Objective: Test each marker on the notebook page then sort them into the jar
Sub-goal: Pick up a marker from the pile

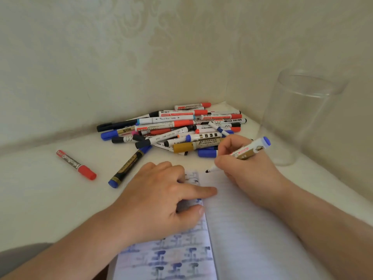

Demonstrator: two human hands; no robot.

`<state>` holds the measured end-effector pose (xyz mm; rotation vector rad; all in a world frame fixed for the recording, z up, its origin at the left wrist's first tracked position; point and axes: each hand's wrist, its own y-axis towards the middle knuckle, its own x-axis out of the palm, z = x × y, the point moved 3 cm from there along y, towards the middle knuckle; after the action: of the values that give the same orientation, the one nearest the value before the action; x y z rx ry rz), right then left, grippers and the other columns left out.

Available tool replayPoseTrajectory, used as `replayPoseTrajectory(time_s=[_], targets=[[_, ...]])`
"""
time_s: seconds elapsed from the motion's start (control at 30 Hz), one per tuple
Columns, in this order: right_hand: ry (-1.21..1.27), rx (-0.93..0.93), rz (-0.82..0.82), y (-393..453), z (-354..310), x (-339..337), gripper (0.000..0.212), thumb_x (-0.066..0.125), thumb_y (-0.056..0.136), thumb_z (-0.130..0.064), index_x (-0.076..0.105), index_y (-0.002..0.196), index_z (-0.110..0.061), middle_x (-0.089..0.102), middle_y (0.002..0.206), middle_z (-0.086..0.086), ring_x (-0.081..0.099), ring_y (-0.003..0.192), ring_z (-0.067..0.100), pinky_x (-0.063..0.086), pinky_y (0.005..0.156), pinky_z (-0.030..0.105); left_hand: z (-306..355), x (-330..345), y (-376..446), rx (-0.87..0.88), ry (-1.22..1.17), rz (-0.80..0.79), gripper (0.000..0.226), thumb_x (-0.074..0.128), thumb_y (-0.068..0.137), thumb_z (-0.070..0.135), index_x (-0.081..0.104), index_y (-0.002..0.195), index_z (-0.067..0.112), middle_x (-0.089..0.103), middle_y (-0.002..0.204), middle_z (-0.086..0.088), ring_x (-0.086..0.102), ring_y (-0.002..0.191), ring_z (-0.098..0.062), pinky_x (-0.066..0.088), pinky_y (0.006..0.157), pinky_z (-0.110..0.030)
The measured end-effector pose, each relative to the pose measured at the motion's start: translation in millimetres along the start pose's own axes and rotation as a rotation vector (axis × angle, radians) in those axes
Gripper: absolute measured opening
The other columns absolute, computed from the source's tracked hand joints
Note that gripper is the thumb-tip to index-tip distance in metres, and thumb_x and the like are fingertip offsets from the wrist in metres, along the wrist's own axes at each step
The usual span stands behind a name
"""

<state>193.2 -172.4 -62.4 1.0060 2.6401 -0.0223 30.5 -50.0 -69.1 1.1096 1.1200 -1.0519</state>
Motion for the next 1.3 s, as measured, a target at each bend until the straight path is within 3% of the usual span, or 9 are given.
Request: replayPoseTrajectory(time_s=[0.13, 0.33, 0.43, 0.6, 0.9, 1.3], targets=[[-0.037, 0.036, -0.039, 0, 2, -3, 0.013, 0.071, 0.085, -0.009, 0.059, 0.079, -0.011, 0.049, 0.057, -0.006, 0.039, 0.050, 0.008, 0.033, 0.047, 0.022, -9, 0, -5, -0.066, -0.071, -0.018, 0.046, 0.039, 0.089, 0.074, 0.042, 0.135, 0.073, 0.040, 0.079, 0.018, 0.041, 0.080, 0.000, 0.045, 0.075, -0.034], [-0.001, 0.019, 0.012, 2, 1, 0, 0.019, 0.072, 0.085, -0.009, 0.056, 0.075, -0.009, 0.053, 0.059, 0.003, 0.044, 0.055, 0.016, 0.035, 0.052, 0.030, 0, -9, 3, -0.184, -0.113, -0.100, 0.058, 0.015, 0.081, 0.093, 0.038, 0.131, 0.075, 0.047, 0.086, 0.019, 0.044, 0.090, 0.003, 0.038, 0.075, -0.029], [-0.064, -0.006, 0.033, -1, -1, 2, 0.015, 0.073, 0.083, -0.011, 0.061, 0.076, -0.012, 0.057, 0.061, 0.005, 0.048, 0.058, 0.017, 0.039, 0.052, 0.034, 12, -6, 6, -0.244, -0.097, -0.073, 0.057, 0.025, 0.078, 0.090, 0.038, 0.131, 0.072, 0.046, 0.089, 0.020, 0.044, 0.095, -0.003, 0.040, 0.079, -0.032], [-0.110, 0.016, 0.061, 7, -6, 2, 0.017, 0.073, 0.082, -0.011, 0.058, 0.072, -0.010, 0.064, 0.064, 0.017, 0.051, 0.053, 0.017, 0.040, 0.051, 0.031, 11, -2, 2, -0.251, -0.004, -0.052, 0.064, 0.011, 0.075, 0.084, 0.021, 0.138, 0.078, 0.041, 0.086, 0.020, 0.037, 0.091, -0.005, 0.032, 0.076, -0.033], [-0.140, 0.108, 0.018, 14, -2, 4, 0.022, 0.074, 0.083, -0.013, 0.055, 0.074, -0.006, 0.068, 0.059, 0.009, 0.062, 0.049, 0.015, 0.049, 0.050, 0.030, 12, -2, 4, -0.296, 0.025, -0.036, 0.073, 0.011, 0.070, 0.085, 0.013, 0.142, 0.075, 0.040, 0.086, 0.019, 0.039, 0.094, -0.005, 0.036, 0.080, -0.031], [-0.281, 0.102, 0.021, 15, -3, 7, 0.021, 0.071, 0.079, -0.016, 0.053, 0.069, -0.014, 0.068, 0.057, 0.010, 0.055, 0.044, 0.014, 0.041, 0.045, 0.023, 11, -2, 6, -0.245, 0.073, -0.058, 0.066, 0.011, 0.080, 0.082, 0.013, 0.145, 0.072, 0.030, 0.084, 0.023, 0.033, 0.089, -0.007, 0.029, 0.074, -0.035]])
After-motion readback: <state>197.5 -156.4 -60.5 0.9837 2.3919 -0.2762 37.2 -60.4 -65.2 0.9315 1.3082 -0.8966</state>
